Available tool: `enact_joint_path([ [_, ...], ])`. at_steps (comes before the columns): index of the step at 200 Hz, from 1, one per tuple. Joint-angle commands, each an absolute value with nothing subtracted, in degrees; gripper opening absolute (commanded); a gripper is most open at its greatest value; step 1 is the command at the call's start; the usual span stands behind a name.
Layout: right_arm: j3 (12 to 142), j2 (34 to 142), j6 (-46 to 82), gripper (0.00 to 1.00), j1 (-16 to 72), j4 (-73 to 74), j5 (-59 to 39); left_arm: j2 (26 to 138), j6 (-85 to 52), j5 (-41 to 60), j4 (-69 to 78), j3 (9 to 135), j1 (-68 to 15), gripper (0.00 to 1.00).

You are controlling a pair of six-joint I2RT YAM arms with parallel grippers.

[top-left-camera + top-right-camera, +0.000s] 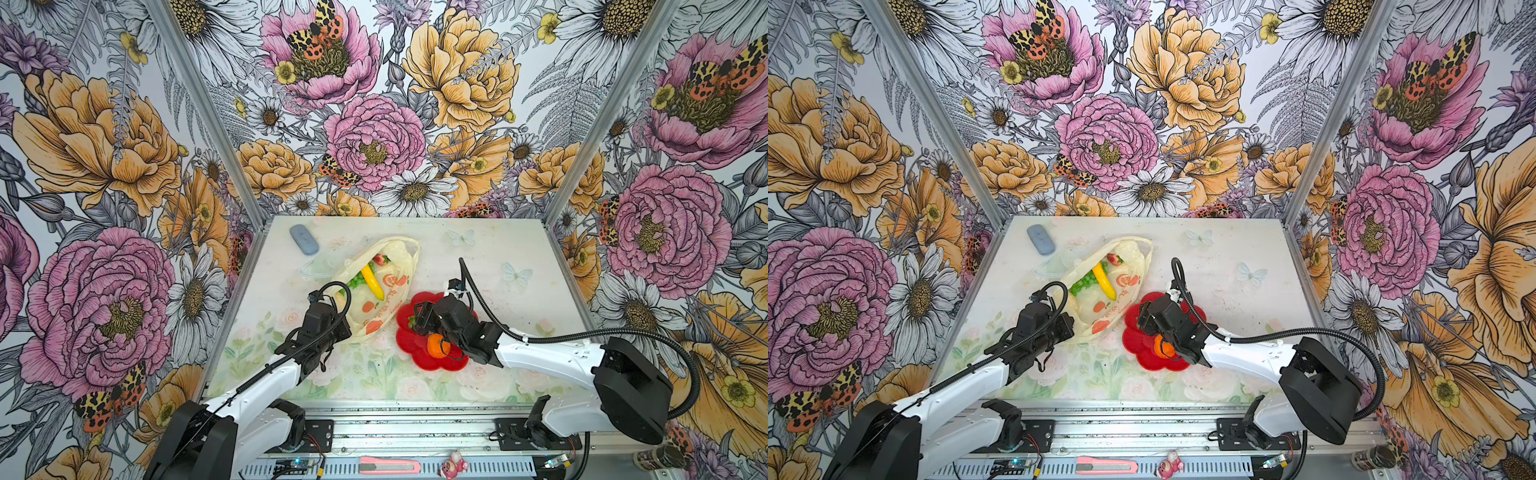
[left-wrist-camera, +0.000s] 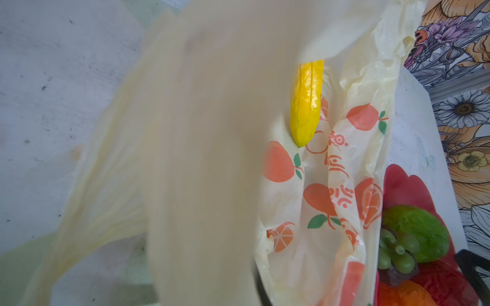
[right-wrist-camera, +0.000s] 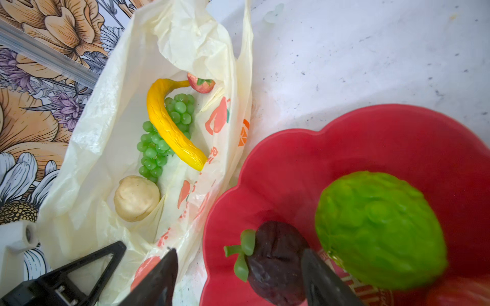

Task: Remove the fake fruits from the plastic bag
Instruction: 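Reach the right gripper into the bag toward the beige pear-shaped fruit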

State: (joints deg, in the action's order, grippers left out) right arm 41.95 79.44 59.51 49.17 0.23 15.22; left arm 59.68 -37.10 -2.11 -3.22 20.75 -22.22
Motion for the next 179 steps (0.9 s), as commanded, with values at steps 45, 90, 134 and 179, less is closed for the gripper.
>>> enact_joint_path([
  [45, 57.2, 89.9, 48.8, 0.70, 49.4, 0.6, 7.6, 58.0, -34.3, -4.8, -8.5, 24.3, -21.5, 0.00],
  [90, 70.3, 103.8, 45.0, 0.67, 51.0, 0.5, -1.8, 54.2, -38.6, -6.4, -11.9, 21.8, -20.1, 0.00],
  [134, 78.7, 114.9, 43.8, 0.64, 53.4, -0.7, -5.4, 47.6, -44.3, -8.6, -15.8, 18.3, -17.4, 0.00],
  [179, 82.9, 120.3, 42.3, 0.64, 54.1, -0.6, -6.9, 40.6, -46.0, -8.1, -17.8, 15.8, -14.0, 0.00],
])
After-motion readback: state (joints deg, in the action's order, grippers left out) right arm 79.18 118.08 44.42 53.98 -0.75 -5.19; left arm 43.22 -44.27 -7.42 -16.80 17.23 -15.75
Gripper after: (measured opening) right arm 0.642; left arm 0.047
